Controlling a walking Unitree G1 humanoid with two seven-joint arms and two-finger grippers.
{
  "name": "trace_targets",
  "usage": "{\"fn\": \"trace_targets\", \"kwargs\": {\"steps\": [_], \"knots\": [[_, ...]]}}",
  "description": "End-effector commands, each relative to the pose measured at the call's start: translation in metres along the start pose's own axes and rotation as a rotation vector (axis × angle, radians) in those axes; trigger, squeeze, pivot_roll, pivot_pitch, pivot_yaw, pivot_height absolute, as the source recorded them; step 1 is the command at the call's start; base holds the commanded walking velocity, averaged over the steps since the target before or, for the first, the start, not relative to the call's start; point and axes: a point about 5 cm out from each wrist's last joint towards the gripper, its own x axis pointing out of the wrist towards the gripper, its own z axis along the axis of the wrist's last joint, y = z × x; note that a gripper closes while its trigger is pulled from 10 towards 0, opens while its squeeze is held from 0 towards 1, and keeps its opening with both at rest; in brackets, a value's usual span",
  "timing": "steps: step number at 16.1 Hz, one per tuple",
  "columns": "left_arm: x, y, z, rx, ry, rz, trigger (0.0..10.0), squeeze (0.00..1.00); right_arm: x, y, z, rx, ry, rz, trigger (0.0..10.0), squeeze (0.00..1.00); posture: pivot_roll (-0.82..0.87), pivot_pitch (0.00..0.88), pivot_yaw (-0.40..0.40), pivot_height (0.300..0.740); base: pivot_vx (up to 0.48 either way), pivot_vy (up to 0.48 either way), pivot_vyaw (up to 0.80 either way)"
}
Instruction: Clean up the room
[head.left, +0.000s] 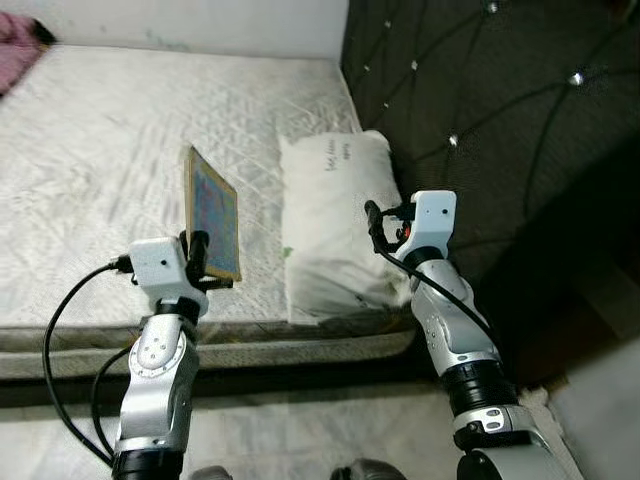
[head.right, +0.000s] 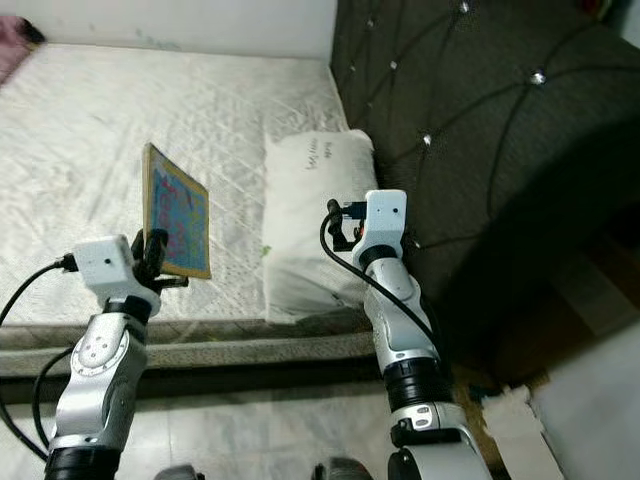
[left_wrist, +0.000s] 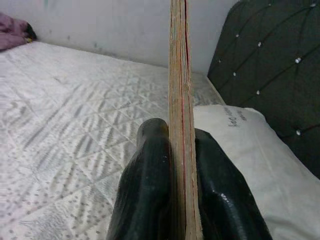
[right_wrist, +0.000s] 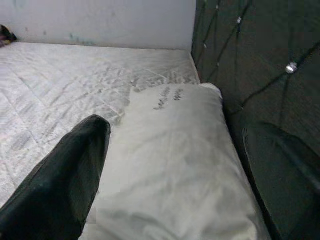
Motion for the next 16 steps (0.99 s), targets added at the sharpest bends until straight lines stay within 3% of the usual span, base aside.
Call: {"fn": "trace_targets", "kwargs": {"steps": [1, 12, 16], "knots": [[0.0027, -0.0053, 0.0154, 0.002, -0.077, -0.028, 10.0, 0.0, 0.0019, 0.0, 0.0058, -0.009, -0.016, 0.004, 10.0, 0.0, -0.07, 0.0, -0.065, 0.74, 0.39, 0.0, 0.0], [0.0035, -0.0059, 0.0144, 0.001, -0.067, -0.037, 10.0, 0.0, 0.0026, 0.0006, 0.0061, -0.009, -0.019, -0.001, 10.0, 0.0, -0.07, 0.0, -0.061, 0.74, 0.359, 0.0, 0.0], [0.0056, -0.0053, 0.0114, 0.006, -0.041, 0.013, 10.0, 0.0, 0.0025, -0.0005, 0.0056, -0.011, -0.019, -0.005, 10.0, 0.0, -0.07, 0.0, -0.061, 0.74, 0.0, 0.0, 0.0]]}}
